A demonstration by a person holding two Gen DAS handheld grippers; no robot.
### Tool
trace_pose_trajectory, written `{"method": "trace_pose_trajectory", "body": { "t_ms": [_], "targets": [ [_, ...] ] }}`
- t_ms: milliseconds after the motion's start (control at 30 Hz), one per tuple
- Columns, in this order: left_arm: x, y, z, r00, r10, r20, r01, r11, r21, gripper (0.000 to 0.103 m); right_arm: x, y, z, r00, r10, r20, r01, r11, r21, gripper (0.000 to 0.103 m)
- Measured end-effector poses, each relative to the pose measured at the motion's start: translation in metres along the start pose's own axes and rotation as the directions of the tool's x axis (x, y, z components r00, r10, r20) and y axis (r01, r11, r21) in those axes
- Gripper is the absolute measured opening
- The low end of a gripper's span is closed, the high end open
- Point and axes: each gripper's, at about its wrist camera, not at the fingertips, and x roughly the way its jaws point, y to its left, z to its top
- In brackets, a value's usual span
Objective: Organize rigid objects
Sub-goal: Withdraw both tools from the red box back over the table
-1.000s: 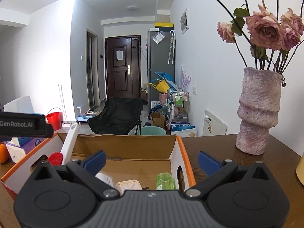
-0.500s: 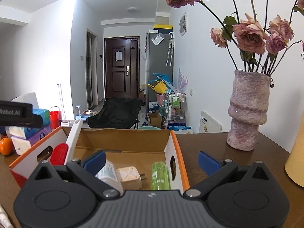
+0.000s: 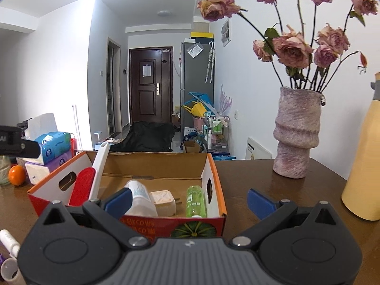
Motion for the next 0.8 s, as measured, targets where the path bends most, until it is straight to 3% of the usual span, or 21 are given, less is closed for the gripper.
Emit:
{"method": "trace_pose_trajectory", "body": {
  "t_ms": [800],
  "targets": [
    [-0.082,0.022,-0.048,0.999,0.012,-0.041,-0.012,1.000,0.007,0.103,-0.093,-0.018,-0.038,1.000,-0.030,0.000,0.030,1.000,0.007,0.103]
  ]
}}
